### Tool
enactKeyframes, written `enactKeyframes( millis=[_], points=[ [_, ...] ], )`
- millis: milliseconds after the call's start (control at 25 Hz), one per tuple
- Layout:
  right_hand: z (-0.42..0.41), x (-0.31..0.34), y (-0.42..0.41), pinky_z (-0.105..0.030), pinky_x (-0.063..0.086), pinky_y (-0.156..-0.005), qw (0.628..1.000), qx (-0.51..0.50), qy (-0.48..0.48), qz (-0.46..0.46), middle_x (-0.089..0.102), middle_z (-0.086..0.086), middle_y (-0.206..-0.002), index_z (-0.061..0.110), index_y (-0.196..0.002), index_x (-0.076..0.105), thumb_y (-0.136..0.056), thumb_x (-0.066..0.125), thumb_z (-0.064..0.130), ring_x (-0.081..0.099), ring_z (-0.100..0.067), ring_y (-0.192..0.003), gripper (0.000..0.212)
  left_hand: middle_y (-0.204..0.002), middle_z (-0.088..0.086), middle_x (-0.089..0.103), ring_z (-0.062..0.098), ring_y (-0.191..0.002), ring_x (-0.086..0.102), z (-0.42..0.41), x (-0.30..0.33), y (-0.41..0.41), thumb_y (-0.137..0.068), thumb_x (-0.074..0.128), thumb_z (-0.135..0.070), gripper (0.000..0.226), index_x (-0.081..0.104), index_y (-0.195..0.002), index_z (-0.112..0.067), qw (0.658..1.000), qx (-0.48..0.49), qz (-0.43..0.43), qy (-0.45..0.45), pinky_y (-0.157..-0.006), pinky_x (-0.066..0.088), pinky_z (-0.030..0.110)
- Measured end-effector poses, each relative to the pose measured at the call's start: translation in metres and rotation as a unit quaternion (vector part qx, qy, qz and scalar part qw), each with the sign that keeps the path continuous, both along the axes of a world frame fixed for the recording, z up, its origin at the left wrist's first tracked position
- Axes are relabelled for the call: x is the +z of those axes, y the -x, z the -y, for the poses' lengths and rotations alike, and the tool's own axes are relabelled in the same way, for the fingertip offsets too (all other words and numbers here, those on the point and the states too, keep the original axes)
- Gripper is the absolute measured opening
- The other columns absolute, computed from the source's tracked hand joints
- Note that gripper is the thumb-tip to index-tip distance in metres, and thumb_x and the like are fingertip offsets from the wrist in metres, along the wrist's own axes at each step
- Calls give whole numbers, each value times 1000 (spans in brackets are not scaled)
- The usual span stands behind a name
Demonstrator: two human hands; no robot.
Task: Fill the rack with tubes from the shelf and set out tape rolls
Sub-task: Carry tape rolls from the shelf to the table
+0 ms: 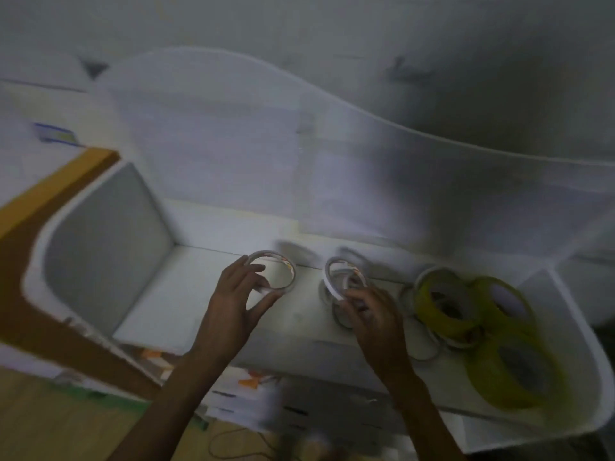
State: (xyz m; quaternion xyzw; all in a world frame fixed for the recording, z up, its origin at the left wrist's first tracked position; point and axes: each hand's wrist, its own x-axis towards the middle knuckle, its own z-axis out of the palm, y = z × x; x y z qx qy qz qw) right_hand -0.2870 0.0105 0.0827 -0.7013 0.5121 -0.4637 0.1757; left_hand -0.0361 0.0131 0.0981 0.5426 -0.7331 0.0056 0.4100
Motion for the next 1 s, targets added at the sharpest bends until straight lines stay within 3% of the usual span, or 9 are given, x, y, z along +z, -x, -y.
enactKeyframes(
  millis=[160, 320, 400, 520, 720, 800, 1000],
  points=[
    [-2, 11, -73, -18, 46, -79, 995, 96, -30, 19, 61, 16, -92, 22, -93, 67, -87, 63, 27, 57, -1, -88, 9, -102, 3, 67, 21, -116, 54, -45, 13, -68, -85, 63, -45, 35, 67, -80, -11, 997, 71, 10, 9, -106, 34, 20],
    [-25, 25, -161, -14, 44, -79, 983, 184, 7, -2, 61, 17, -93, 24, -94, 67, -87, 66, 20, 56, 0, -91, 8, -102, 6, 67, 23, -115, 55, -104, 27, -149, -88, 61, -42, 35, 66, -79, -9, 990, 137, 16, 38, -102, 42, 32],
    [-43, 33, -208, -18, 47, -78, 975, 219, 29, -11, 61, 15, -93, 23, -94, 67, -87, 68, 18, 56, -2, -92, 9, -103, 7, 67, 20, -116, 53, -140, 33, -190, -88, 60, -41, 34, 66, -80, -8, 984, 170, 13, 58, -103, 41, 31],
    [-76, 42, -285, -27, 52, -76, 967, 250, 50, -8, 64, 10, -96, 20, -96, 69, -89, 65, 23, 58, -8, -94, 9, -108, 6, 65, 21, -122, 50, -194, 41, -257, -88, 58, -41, 34, 65, -82, -9, 973, 222, 12, 60, -110, 31, 23],
    [-122, 59, -400, -26, 50, -77, 942, 303, 141, -35, 64, 2, -95, 15, -95, 69, -94, 57, 29, 59, -15, -93, 19, -110, 7, 65, 27, -122, 51, -264, 39, -361, -85, 61, -37, 27, 63, -82, -10, 958, 280, 5, 65, -101, 42, 36],
    [-133, 57, -437, -26, 50, -78, 936, 326, 125, -39, 62, 4, -95, 16, -94, 68, -94, 55, 30, 59, -14, -93, 19, -109, 7, 64, 27, -121, 50, -282, 36, -393, -86, 61, -38, 28, 63, -83, -10, 953, 295, 10, 65, -99, 42, 39],
    [-133, 49, -513, -25, 51, -75, 933, 344, 97, -34, 62, 9, -95, 18, -95, 69, -92, 54, 35, 58, -9, -93, 23, -110, 9, 65, 27, -118, 52, -292, 29, -460, -86, 59, -40, 32, 63, -82, -9, 944, 322, 11, 67, -99, 40, 30]
  ],
)
